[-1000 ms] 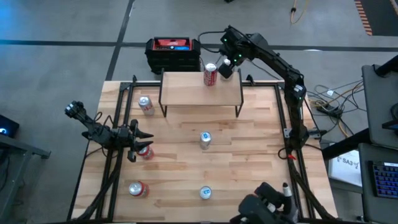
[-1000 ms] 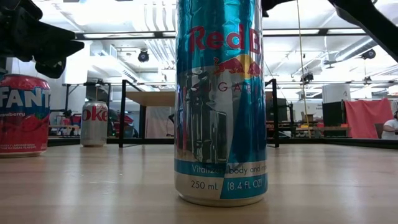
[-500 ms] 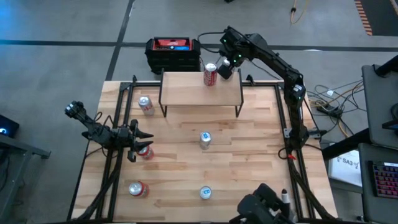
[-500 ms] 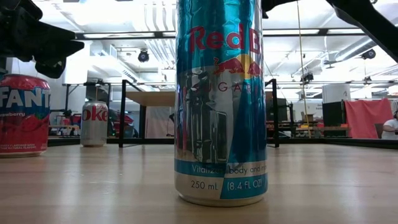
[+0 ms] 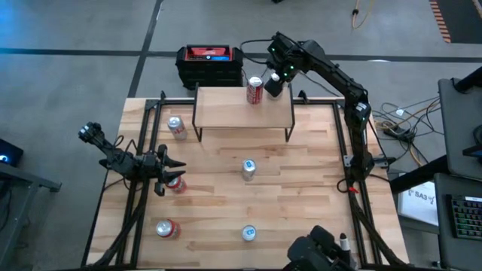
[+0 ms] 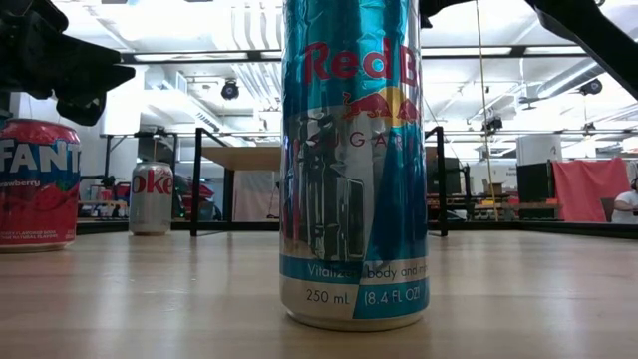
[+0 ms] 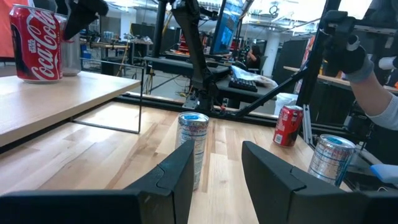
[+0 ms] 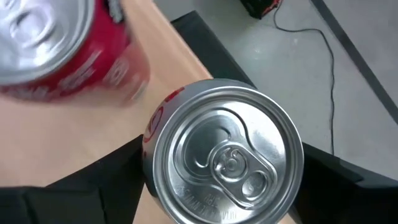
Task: Place canned beverage on shelf
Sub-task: Adjust the red and silver soda can on the shelf
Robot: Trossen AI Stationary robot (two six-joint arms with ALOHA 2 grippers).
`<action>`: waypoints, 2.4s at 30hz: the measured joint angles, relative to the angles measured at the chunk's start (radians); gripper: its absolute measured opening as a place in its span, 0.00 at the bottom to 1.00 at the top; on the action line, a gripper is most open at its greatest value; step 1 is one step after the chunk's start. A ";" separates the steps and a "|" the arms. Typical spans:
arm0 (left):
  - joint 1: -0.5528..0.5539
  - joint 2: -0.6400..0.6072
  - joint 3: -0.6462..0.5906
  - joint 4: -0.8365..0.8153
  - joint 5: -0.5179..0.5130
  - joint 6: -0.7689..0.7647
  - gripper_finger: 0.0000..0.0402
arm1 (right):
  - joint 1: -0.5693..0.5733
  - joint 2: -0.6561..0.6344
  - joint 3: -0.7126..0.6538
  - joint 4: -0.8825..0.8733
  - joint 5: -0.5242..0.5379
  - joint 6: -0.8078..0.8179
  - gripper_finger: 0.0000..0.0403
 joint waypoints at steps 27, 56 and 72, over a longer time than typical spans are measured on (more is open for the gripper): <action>0.000 0.000 0.000 0.000 0.000 0.000 0.29 | 0.010 -0.018 -0.002 -0.080 -0.106 -0.375 0.79; 0.000 0.000 0.000 0.000 0.000 0.000 0.29 | 0.002 -0.018 -0.002 -0.046 -0.091 -0.497 0.79; 0.000 0.000 0.000 0.000 0.000 0.000 0.29 | -0.017 -0.020 -0.001 -0.092 -0.147 -0.573 0.79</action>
